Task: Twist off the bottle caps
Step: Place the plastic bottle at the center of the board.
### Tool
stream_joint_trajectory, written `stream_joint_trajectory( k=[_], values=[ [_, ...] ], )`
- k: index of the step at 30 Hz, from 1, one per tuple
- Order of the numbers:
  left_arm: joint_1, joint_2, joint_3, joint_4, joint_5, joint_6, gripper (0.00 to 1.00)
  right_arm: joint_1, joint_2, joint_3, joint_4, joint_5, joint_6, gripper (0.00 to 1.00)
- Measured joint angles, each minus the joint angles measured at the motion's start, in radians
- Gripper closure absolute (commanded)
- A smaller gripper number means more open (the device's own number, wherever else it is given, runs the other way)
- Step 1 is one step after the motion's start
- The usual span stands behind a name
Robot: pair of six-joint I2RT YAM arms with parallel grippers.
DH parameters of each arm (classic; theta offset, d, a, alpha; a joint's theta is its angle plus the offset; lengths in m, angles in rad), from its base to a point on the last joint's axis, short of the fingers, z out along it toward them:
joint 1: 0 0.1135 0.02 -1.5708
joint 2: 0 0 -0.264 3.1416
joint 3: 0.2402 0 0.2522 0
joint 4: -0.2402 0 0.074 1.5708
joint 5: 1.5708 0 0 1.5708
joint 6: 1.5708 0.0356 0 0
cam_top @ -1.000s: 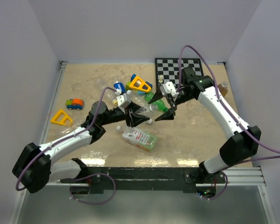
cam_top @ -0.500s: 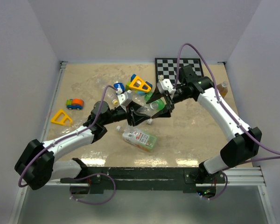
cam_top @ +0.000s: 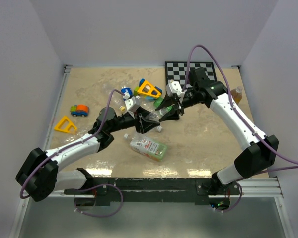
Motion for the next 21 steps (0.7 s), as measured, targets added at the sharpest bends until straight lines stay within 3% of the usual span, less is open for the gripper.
stream_joint_trajectory(
  k=[1, 5, 8, 18, 21],
  values=[
    [0.0, 0.0, 0.0, 0.0, 0.0, -0.001, 0.67, 0.0, 0.0, 0.0, 0.002, 0.001, 0.004, 1.0],
    [0.0, -0.001, 0.0, -0.003, -0.001, -0.008, 0.38, 0.002, -0.002, 0.0, 0.014, 0.01, 0.031, 1.0],
    [0.0, -0.014, 0.0, -0.015, -0.012, -0.002, 0.23, 0.005, -0.013, -0.002, 0.035, 0.033, 0.071, 1.0],
    [0.003, -0.133, 0.004, -0.171, -0.033, 0.093, 0.0, -0.042, -0.058, -0.001, 0.066, 0.116, 0.177, 1.0],
    [0.007, -0.174, 0.04, -0.307, -0.059, 0.166, 0.0, -0.108, -0.062, 0.014, 0.046, 0.155, 0.183, 1.0]
  ],
)
